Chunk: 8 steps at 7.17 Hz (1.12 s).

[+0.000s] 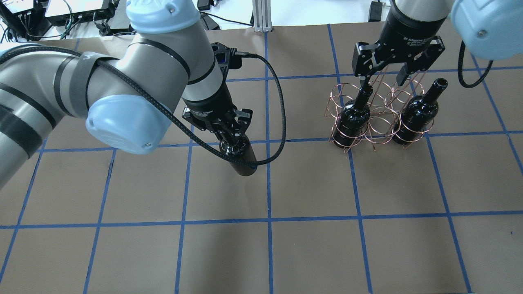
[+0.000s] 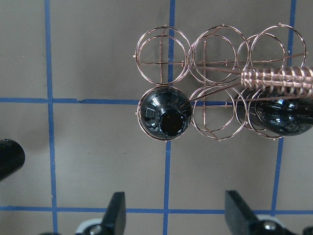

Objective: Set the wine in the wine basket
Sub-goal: 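Lift the bottle with the left gripper and stand it upright mid-table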

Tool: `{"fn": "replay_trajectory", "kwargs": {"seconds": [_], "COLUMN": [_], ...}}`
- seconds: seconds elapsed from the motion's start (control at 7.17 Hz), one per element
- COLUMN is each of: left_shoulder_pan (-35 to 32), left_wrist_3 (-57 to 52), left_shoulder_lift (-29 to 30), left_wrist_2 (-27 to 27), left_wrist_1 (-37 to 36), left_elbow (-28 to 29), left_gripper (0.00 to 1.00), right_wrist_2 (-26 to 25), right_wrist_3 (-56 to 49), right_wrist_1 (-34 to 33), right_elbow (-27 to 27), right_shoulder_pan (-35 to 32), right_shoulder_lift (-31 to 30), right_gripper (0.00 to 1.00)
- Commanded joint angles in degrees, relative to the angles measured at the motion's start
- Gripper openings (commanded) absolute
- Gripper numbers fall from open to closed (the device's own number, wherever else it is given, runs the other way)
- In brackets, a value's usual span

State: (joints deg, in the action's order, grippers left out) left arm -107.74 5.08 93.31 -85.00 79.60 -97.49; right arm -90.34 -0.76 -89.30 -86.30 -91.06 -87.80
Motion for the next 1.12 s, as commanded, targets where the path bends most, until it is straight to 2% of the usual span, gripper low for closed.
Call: {"fn": "replay_trajectory", "kwargs": {"seconds": [0.0, 0.7, 0.84, 0.98], "left_shoulder_pan": [-3.3, -4.6, -4.6, -4.5], "left_wrist_3": [0.9, 1.2, 1.2, 1.2], "left_shoulder_lift": [-0.4, 1.4, 1.4, 1.4], "left_wrist_2": [-0.5, -0.7, -0.6, -0.5], "left_wrist_1": [-0.1, -0.1, -0.1, -0.1], "left_elbow": [-2.6, -3.2, -3.2, -3.1], "left_gripper": [0.00, 0.00, 0.17, 0.99], "right_wrist_2": [0.0, 0.1, 0.3, 0.2], "right_wrist_3": [0.0, 0.1, 0.1, 0.1], "right_wrist_1": [-0.1, 0.2, 0.2, 0.3], "right_elbow": [0.0, -0.1, -0.1, -0.1], "right_shoulder_pan": [0.0, 0.0, 0.0, 0.0], "right_shoulder_lift": [0.0, 0.0, -0.1, -0.1], "right_gripper": [0.75, 0.75, 0.75, 0.75]}}
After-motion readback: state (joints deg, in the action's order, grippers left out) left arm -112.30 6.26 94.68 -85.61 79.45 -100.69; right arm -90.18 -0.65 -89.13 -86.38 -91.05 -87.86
